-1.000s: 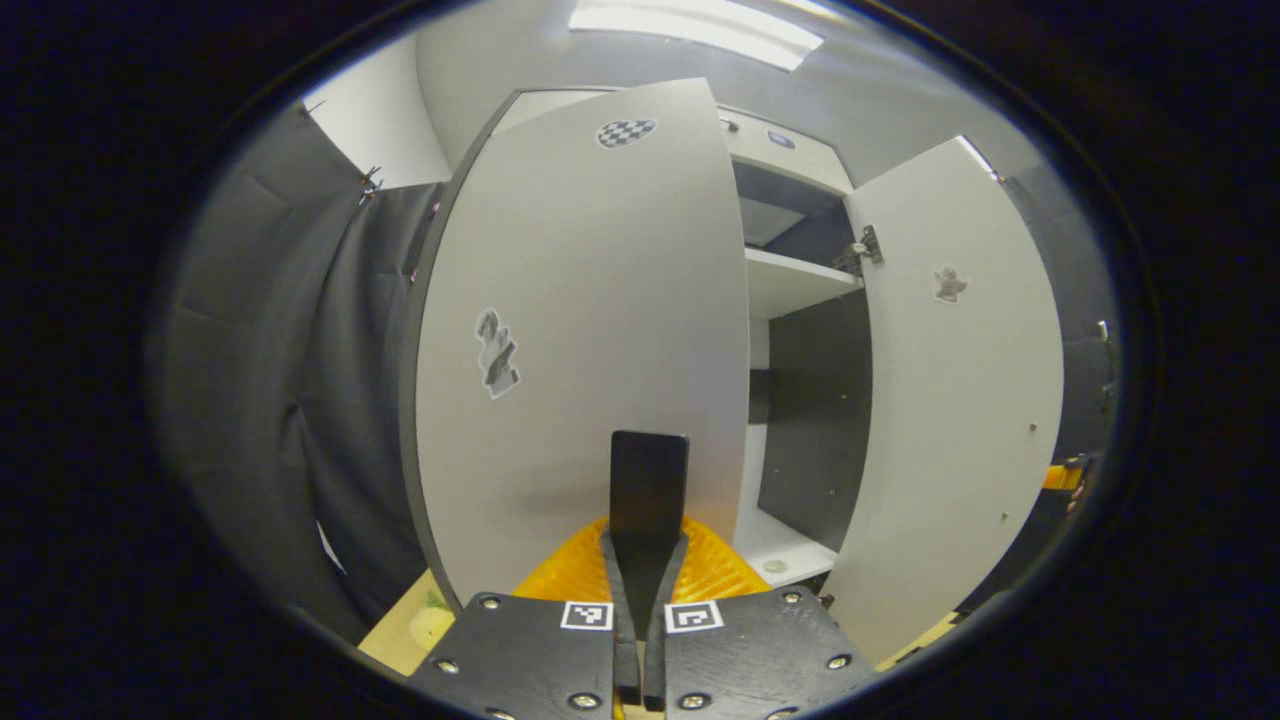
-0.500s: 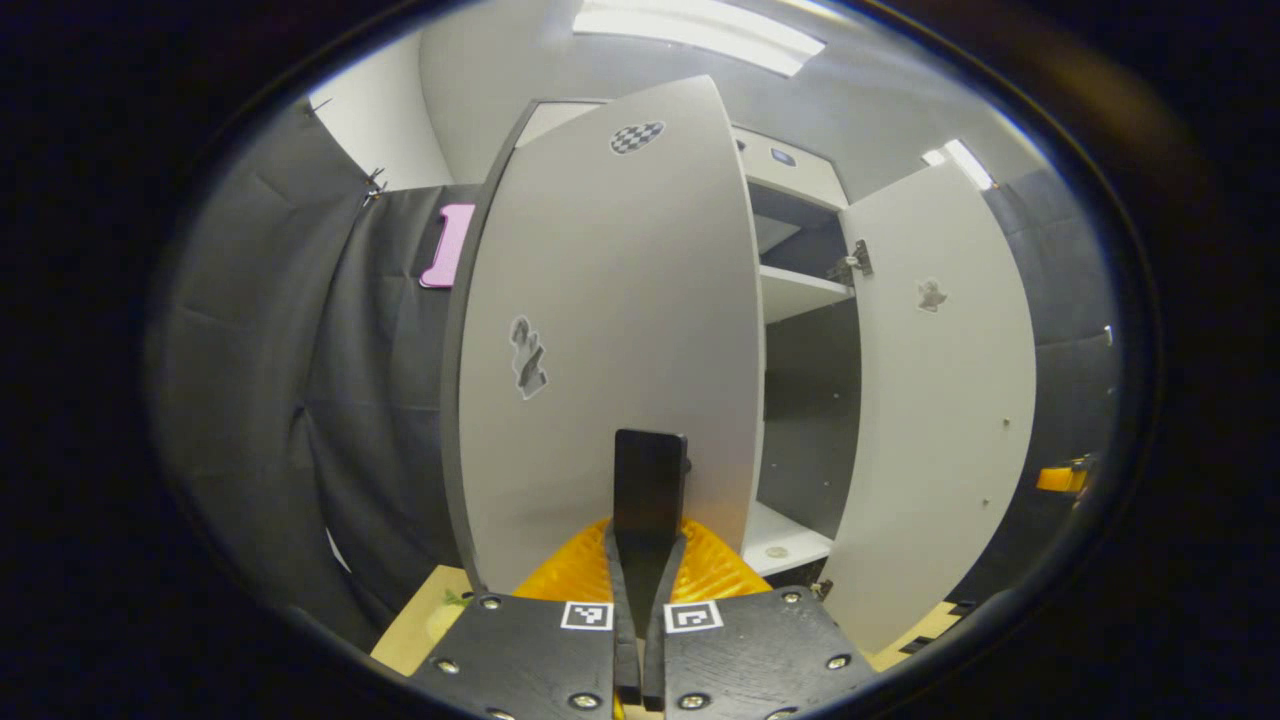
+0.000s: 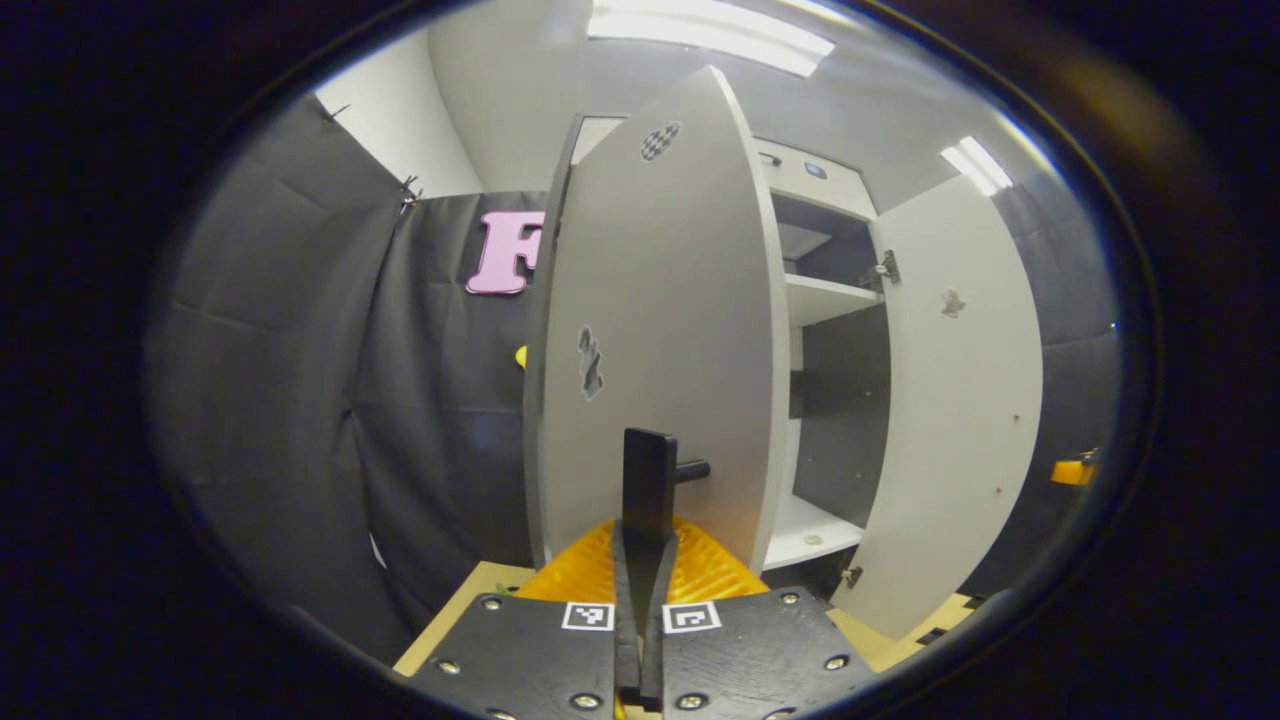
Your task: Open the right door of the double-door shoe cabinet with the right hand, and open the left door with the left hand.
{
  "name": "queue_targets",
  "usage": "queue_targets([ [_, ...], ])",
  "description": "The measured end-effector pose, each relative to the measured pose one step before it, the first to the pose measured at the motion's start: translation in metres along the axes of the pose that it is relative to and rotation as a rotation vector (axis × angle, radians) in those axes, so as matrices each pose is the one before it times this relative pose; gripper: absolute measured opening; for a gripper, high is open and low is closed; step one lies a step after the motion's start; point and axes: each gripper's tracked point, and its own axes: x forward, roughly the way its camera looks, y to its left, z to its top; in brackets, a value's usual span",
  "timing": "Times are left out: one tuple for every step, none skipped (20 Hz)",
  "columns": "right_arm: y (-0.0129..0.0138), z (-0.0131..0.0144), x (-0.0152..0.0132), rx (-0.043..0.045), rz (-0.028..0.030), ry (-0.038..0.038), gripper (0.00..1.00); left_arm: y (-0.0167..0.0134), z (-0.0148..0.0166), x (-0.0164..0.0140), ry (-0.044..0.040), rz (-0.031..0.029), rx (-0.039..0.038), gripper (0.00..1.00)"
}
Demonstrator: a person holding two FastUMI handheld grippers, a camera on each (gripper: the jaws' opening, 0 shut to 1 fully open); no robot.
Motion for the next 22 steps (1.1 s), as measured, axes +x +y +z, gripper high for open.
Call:
queue_targets([
  [0.00221, 0.00038, -0.00039, 0.00006, 0.00397, -0.00085, 0.98, 0.00585, 0.00015, -0.00209, -0.00354, 0.00655, -0.01258, 0.03],
  [0.00486, 0.00112, 0.00061, 0.00172, 0.00638, -0.00212, 0.98, 0.0053, 0.00041, -0.00228, -0.00268, 0.00356, -0.01609, 0.03],
  [0.00429, 0.00013, -0.00069, 0.00155, 0.00606, -0.00226, 0.98, 0.0064, 0.00038, -0.00164, -0.00284, 0.00365, -0.01187, 0.02],
  [0.00513, 0.00051, 0.00023, 0.00102, 0.00626, -0.00182, 0.98, 0.0058, 0.00048, -0.00328, -0.00123, 0.00338, -0.00126, 0.03],
  [0.00172, 0.00058, -0.00084, -0.00027, 0.0062, -0.00128, 0.98, 0.0059, 0.00097, -0.00336, -0.00116, 0.00298, 0.00889, 0.03],
  [0.00391, -0.00062, -0.00032, -0.00187, 0.00484, 0.00035, 0.98, 0.00479, 0.00169, -0.00165, -0.00164, 0.00137, 0.01243, 0.02],
  [0.00334, -0.00115, -0.00007, -0.00181, 0.00476, 0.00195, 0.98, 0.00747, 0.00204, -0.00084, -0.00661, -0.0027, 0.00198, 0.02],
  [0.00382, -0.00048, -0.00046, -0.00038, 0.00396, 0.00149, 0.98, 0.00554, 0.00031, -0.00214, -0.00776, -0.00836, -0.02179, 0.02],
  [0.00296, -0.00054, -0.00008, 0.00118, 0.00276, 0.00098, 0.98, 0.00428, -0.00152, -0.00093, -0.0096, -0.01118, -0.03211, 0.02],
  [0.00321, 0.00049, -0.00087, -0.00101, 0.00277, 0.00272, 0.98, 0.0062, 0.00011, -0.00164, -0.01045, -0.00515, -0.02065, 0.02],
  [0.00282, 0.00123, -0.00165, -0.0042, -0.00061, 0.00129, 0.98, 0.00721, 0.00035, -0.00281, -0.00763, 0.00378, -0.0035, 0.02],
  [0.00263, 0.00212, -0.00286, -0.00577, -0.00068, -0.00167, 0.98, 0.00814, 0.00103, -0.00118, -0.00277, 0.01101, 0.00555, 0.02],
  [0.00312, 0.0034, -0.00318, -0.00799, 0.00265, -0.00147, 0.98, 0.01065, 0.00053, 0.00219, 0.00084, 0.01417, 0.00759, 0.02],
  [0.00293, 0.00177, -0.00188, -0.01188, 0.00179, 0.00204, 0.98, 0.01121, -0.00243, 0.00155, 0.00854, 0.01653, 0.00516, 0.02],
  [0.00221, 0.00101, -0.00217, -0.01333, 0.00318, 0.00055, 0.98, 0.01615, -0.00136, -0.00113, 0.00123, 0.02682, 0.00937, 0.02],
  [0.00355, 0.00305, -0.00069, -0.0118, 0.00752, -0.00543, 0.98, 0.01444, 0.00345, -0.00047, -0.00599, 0.00986, 0.00266, 0.02],
  [0.00441, 0.00252, -0.00036, -0.0117, 0.01124, -0.0035, 0.98, -0.00029, -0.00216, 0.0008, -0.00194, -0.03312, -0.01943, 0.02],
  [0.00418, 0.00159, 0.00248, -0.01038, 0.01221, -0.00075, 0.98, -0.00394, -0.0001, 0.0032, -0.00097, -0.02795, -0.02942, 0.02],
  [0.0037, 0.00085, 0.00385, -0.01025, 0.01489, 0.00251, 0.98, 0.00009, -0.00554, -0.00087, 0.01488, -0.00165, -0.00913, 0.01],
  [0.0042, 0.00173, 0.00359, -0.0097, 0.01434, 0.00297, 0.98, 0.00248, -0.00596, 0.00007, 0.02023, 0.01392, 0.00614, 0.02],
  [0.00288, 0.00235, 0.00322, -0.00418, 0.01361, -0.00411, 0.98, -0.00071, 0.00201, -0.0004, -0.0063, 0.00768, 0.00295, 0.02],
  [0.00418, 0.0033, 0.00267, 0.00431, 0.01397, -0.00862, 0.98, 0.00028, 0.00069, -0.00093, 0.00372, 0.01211, 0.00315, 0.02],
])
